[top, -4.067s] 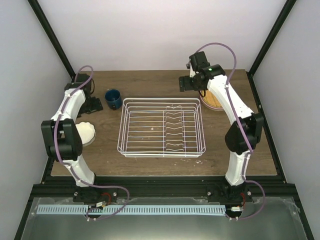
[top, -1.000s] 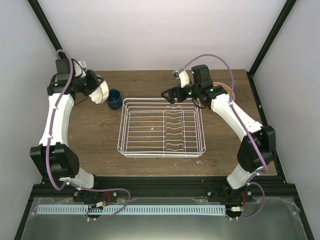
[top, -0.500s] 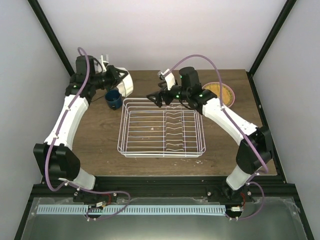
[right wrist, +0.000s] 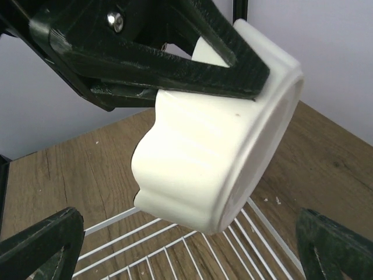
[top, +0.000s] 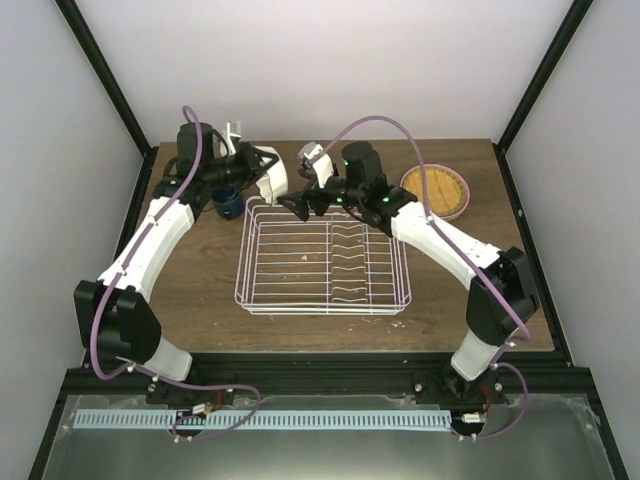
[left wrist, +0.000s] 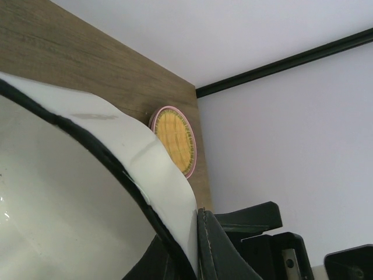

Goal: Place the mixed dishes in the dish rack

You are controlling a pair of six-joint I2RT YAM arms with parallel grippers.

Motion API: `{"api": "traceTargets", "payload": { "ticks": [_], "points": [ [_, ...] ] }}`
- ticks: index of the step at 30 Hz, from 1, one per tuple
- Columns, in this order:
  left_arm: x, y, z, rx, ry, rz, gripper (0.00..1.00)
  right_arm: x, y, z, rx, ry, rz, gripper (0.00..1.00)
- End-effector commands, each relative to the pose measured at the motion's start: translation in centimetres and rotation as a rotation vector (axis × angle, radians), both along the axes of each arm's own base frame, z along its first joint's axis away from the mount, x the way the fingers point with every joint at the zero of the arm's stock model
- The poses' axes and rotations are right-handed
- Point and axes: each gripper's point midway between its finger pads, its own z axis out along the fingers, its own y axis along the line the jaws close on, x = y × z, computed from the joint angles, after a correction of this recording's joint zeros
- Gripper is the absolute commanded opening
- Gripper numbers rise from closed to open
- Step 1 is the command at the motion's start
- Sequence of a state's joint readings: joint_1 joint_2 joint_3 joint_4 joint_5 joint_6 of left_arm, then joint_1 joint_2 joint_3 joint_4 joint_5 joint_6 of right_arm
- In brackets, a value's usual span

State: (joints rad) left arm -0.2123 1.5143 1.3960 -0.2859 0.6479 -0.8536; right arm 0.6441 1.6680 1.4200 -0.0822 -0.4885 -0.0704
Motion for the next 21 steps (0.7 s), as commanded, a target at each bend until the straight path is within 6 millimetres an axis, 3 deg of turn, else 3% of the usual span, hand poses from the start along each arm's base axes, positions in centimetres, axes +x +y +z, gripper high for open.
{"api": "traceTargets", "payload": {
  "ticks": [1,14,21],
  "points": [
    [-0.6,-0.5,4.3,-0.045,-0.160,-0.014,0.00,0.0,1.5,0.2,0.009,-0.017,0.020,1.00],
    [-1.5,-2.3,3.5,-0.063,-0.136,-0.052,0.00,0.4,3.2,-1.4,0.008,-0.004,0.032,0.99],
    [-1.5,-2.5,3.4,-0.072,-0.127,-0.060,0.00,0.7,3.6,-2.0,-0.001,-0.004,0.038,0.89]
  ]
}}
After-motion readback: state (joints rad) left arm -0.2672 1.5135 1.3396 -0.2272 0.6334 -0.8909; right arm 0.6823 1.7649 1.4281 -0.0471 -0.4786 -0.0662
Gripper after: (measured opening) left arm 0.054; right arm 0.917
